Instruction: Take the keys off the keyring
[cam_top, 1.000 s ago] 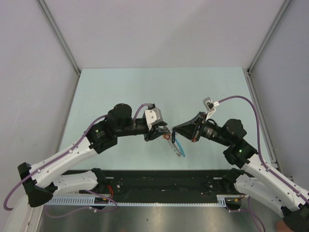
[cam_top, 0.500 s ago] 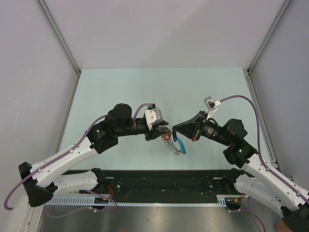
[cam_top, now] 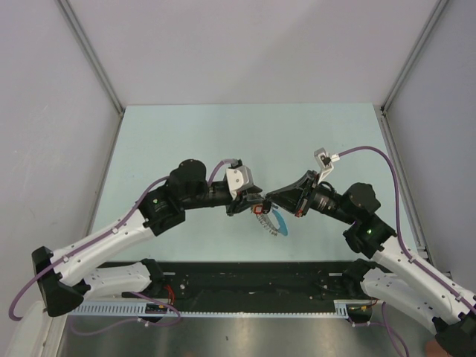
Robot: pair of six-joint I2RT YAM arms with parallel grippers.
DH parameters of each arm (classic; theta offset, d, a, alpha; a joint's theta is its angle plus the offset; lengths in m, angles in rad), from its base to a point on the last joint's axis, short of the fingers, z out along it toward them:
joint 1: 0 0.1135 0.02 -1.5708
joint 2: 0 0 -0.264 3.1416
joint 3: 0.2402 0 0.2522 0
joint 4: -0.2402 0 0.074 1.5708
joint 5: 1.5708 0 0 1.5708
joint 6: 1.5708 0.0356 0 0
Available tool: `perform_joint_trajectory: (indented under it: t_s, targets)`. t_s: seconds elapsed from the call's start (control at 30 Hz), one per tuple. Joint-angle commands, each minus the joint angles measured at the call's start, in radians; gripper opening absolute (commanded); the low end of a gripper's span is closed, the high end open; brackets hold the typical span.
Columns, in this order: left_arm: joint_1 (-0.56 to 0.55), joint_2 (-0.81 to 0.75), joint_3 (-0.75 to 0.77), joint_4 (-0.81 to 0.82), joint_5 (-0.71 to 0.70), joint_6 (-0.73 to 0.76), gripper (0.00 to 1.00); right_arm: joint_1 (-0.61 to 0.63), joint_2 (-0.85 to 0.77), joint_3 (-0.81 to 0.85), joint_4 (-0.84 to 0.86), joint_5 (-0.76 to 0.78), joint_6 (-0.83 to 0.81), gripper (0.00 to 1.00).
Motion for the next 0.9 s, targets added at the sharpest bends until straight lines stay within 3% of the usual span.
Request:
perform_joint_trajectory:
  t_s: [0.0,0.13,0.4,0.47,0.53,0.87]
  targets:
    - [-0.001,-0.010,-0.025,0.035,0.048,0.032,0.33,0.006,-0.010,0.017,0.095,-0.019,0.018,0.00]
    - [-0.001,-0.005,-0.030,0.046,0.095,0.020,0.22,0.008,-0.013,0.017,0.094,-0.016,0.018,0.00]
    - [-0.001,0.019,-0.017,0.010,0.152,0.009,0.19,0.008,-0.021,0.017,0.074,-0.010,0.012,0.00]
    - [-0.001,0.018,-0.022,0.016,0.160,0.004,0.06,0.008,-0.027,0.017,0.069,-0.005,0.013,0.00]
    - [-0.001,0.018,-0.028,0.024,0.149,-0.005,0.00,0.008,-0.031,0.015,0.051,0.005,0.010,0.00]
    - [-0.001,-0.042,-0.074,0.088,-0.016,-0.057,0.00,-0.011,-0.088,0.015,-0.173,0.151,-0.030,0.00]
